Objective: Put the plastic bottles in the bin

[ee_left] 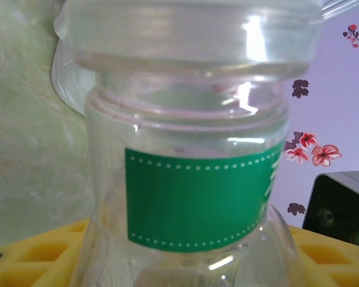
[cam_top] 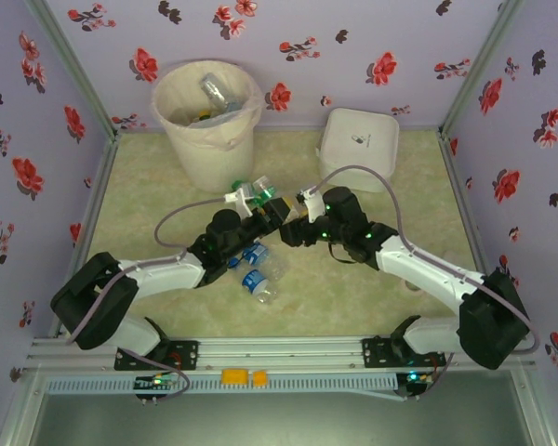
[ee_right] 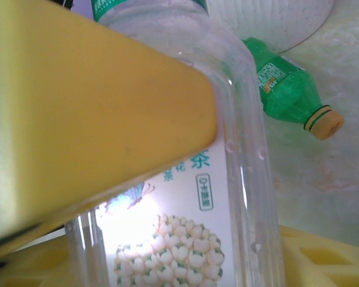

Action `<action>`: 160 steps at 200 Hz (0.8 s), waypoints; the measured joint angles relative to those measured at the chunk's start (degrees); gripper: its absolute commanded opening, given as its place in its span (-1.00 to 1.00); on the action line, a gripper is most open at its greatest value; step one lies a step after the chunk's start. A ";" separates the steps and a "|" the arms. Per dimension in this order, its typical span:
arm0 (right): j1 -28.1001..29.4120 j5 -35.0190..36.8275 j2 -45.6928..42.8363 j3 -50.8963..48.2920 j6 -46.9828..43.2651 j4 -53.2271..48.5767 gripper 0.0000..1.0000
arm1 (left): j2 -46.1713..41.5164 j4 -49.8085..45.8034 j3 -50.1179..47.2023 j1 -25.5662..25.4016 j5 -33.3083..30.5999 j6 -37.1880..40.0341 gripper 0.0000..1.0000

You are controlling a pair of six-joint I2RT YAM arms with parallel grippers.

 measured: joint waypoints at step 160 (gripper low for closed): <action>-0.02 11.02 -5.35 -4.17 5.49 2.08 0.99 | -21.77 -37.05 17.90 19.61 -5.29 23.23 -0.04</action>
